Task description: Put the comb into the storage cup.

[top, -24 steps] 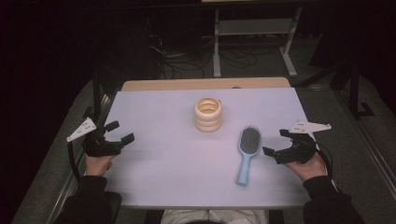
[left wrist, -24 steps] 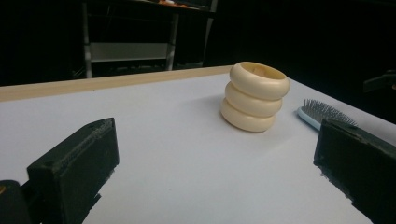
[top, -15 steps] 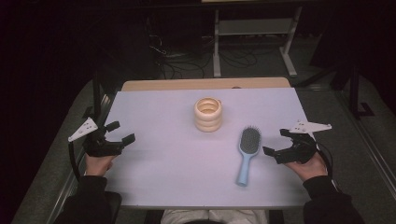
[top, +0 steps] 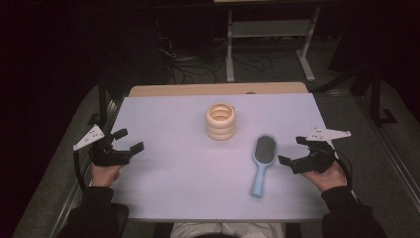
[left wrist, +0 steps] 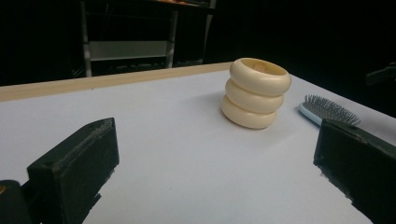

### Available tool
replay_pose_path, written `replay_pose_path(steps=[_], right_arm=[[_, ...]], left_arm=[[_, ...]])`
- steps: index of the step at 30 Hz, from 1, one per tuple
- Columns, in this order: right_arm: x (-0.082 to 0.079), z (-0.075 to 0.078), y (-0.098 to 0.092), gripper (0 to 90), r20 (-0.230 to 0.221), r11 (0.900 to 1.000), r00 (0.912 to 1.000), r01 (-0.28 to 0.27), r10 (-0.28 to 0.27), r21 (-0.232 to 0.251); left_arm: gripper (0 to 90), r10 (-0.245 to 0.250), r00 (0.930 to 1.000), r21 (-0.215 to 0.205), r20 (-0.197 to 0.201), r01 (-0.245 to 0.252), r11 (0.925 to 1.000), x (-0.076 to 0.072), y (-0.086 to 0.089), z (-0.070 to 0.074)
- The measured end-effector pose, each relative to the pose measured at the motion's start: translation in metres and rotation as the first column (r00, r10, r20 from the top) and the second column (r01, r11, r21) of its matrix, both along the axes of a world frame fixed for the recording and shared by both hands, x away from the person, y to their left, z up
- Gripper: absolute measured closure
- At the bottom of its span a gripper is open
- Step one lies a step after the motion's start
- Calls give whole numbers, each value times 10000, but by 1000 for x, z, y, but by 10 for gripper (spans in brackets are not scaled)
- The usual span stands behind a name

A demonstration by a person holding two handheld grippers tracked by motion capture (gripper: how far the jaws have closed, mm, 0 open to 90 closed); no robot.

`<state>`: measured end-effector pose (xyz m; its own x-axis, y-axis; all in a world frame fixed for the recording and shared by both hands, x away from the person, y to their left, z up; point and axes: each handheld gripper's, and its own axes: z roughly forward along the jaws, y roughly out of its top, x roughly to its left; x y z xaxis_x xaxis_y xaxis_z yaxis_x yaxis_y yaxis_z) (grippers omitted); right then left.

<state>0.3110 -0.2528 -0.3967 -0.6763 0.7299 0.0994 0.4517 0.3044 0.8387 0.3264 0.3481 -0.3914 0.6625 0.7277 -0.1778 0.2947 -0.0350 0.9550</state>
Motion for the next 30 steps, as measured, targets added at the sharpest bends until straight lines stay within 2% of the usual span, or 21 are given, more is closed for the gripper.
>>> replay_pose_path(steps=[17, 22, 30], right_arm=[[0, 13, 23, 0, 205, 9970, 9970, -748, 752, -190], [1, 18, 35, 0, 293, 9933, 9933, -1113, 1122, -299], [5, 20, 46, 0, 337, 9892, 9899, -1360, 1379, -540]], left_arm=[[0, -114, 9999, 132, 20, 113, 9998, 1, -2, -1], [0, -141, 9999, 199, 49, 140, 9997, 1, -3, -1], [0, -176, 9998, 196, 39, 175, 9997, 1, -4, -1]])
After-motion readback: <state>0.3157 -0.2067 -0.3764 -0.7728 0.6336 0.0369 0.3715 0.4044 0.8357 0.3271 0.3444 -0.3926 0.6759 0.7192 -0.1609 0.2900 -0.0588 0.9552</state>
